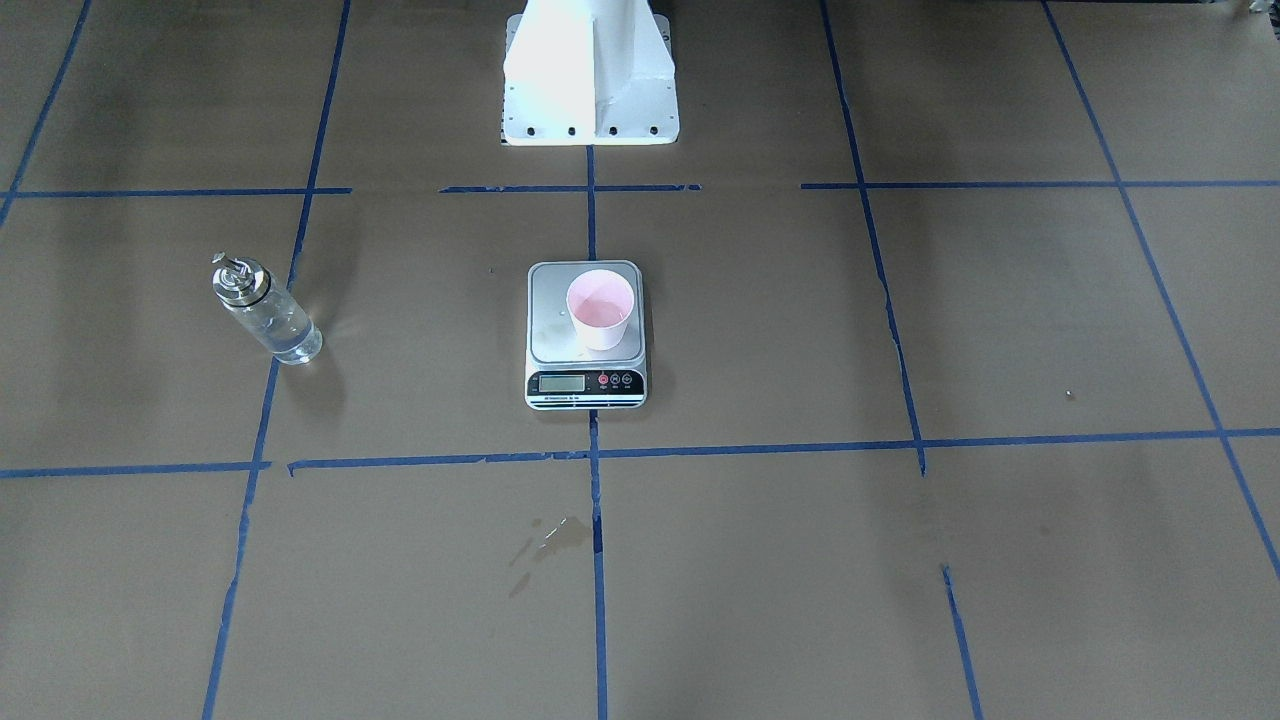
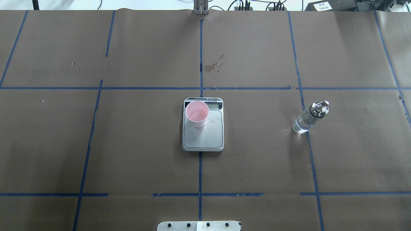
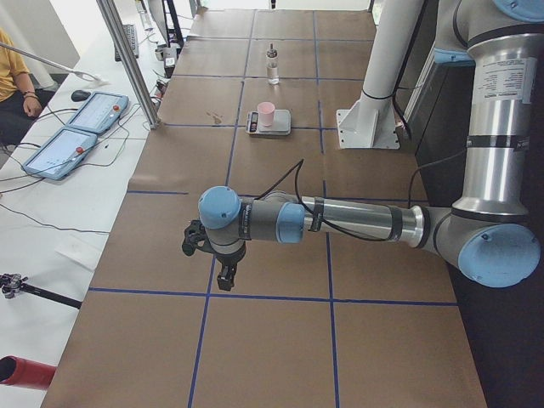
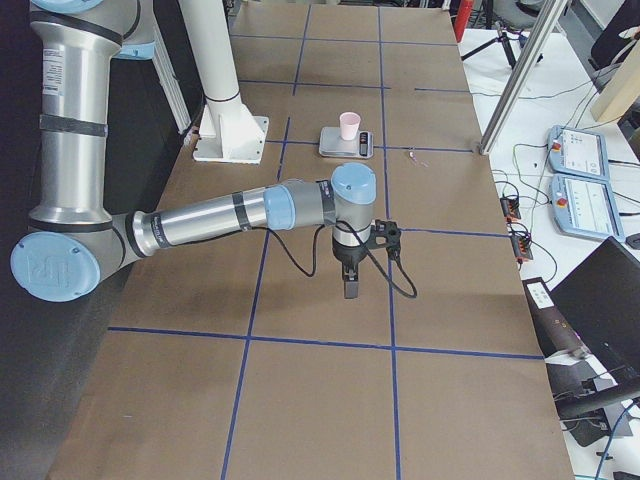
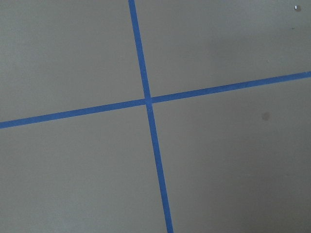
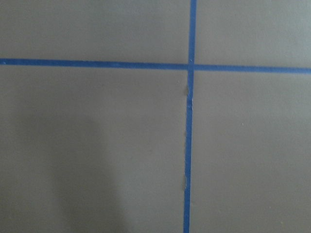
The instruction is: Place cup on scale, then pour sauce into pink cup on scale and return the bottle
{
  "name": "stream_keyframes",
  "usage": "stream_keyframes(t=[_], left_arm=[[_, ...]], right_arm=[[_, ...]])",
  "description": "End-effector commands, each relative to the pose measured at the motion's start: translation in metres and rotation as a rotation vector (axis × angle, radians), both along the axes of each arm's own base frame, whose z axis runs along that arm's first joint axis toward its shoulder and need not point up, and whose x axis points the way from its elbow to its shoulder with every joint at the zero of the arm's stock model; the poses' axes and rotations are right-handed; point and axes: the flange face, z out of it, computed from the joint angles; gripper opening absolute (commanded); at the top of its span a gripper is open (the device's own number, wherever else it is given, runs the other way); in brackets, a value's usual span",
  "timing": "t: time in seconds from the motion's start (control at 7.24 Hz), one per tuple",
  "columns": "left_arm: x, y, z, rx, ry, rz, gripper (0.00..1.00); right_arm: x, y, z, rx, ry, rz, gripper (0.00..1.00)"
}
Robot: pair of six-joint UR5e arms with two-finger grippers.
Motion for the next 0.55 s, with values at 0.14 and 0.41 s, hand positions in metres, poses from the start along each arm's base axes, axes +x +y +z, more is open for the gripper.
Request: stream_keyframes(t=[0.14, 0.41], left_arm=[[-0.0021, 0.0009, -0.0013, 0.002, -0.005, -0.004, 1.00], [-0.0010, 0.0002, -0.0016, 0.002, 0.000, -0.002, 1.00]], right_arm=[[0.0105, 0.0235, 0.0559, -0.131, 0.012, 0.018, 1.00], [0.0118, 0.0210, 0.0534, -0.070, 0.008, 0.015, 1.00]])
